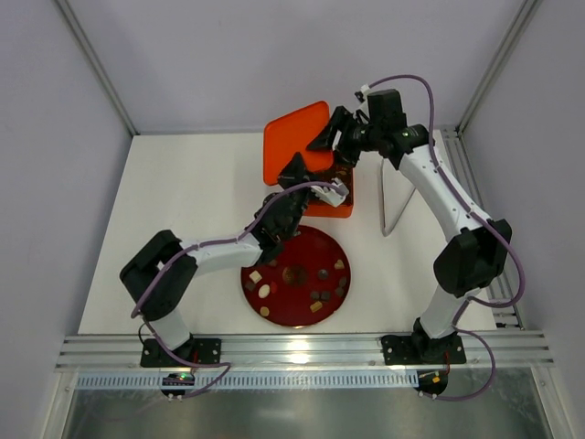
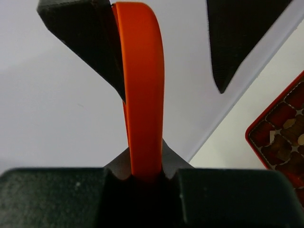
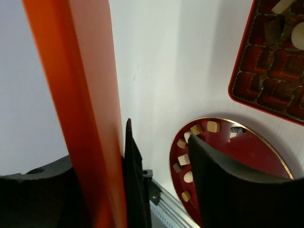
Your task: Pack the chocolate
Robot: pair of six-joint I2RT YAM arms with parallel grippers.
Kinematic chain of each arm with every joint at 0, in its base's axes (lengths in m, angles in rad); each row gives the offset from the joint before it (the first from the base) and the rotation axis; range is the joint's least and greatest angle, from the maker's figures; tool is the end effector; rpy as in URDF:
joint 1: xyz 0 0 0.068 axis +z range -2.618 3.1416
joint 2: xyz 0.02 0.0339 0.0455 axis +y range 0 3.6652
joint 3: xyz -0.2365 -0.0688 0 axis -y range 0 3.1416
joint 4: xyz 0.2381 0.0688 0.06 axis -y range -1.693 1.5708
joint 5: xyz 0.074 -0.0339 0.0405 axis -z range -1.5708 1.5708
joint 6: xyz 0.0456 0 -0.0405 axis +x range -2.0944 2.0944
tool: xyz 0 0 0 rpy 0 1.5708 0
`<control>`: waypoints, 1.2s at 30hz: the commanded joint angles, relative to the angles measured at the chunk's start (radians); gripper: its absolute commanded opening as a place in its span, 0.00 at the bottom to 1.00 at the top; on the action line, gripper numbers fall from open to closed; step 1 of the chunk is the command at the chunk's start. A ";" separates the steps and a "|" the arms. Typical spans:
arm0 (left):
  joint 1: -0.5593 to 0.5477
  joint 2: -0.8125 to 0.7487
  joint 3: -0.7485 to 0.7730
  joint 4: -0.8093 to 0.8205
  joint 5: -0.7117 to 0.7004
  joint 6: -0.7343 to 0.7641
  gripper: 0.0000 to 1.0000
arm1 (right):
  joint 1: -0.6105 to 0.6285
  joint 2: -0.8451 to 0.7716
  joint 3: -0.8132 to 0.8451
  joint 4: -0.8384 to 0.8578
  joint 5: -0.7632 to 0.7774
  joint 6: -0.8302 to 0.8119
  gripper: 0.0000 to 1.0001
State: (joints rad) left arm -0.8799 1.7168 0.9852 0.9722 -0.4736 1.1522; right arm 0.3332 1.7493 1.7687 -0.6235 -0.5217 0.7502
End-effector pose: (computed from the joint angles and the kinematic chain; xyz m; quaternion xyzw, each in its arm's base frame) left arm 0.2601 -0.2819 0.2604 0.4127 0.4729 0.2473 0.7382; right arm 0.3633 0.1498 0.3464 0.0598 0.8618 0.4272 0.2670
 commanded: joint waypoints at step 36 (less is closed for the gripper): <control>0.507 0.148 0.742 -0.986 1.260 -1.957 0.00 | -0.123 -0.176 -0.202 0.298 0.336 -0.281 1.00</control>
State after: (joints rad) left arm -0.3946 1.7844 1.7363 -0.0963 0.5488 -0.4763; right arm 0.2081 1.5410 1.6005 -0.3519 -0.1722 0.5083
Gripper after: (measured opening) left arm 0.103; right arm 0.996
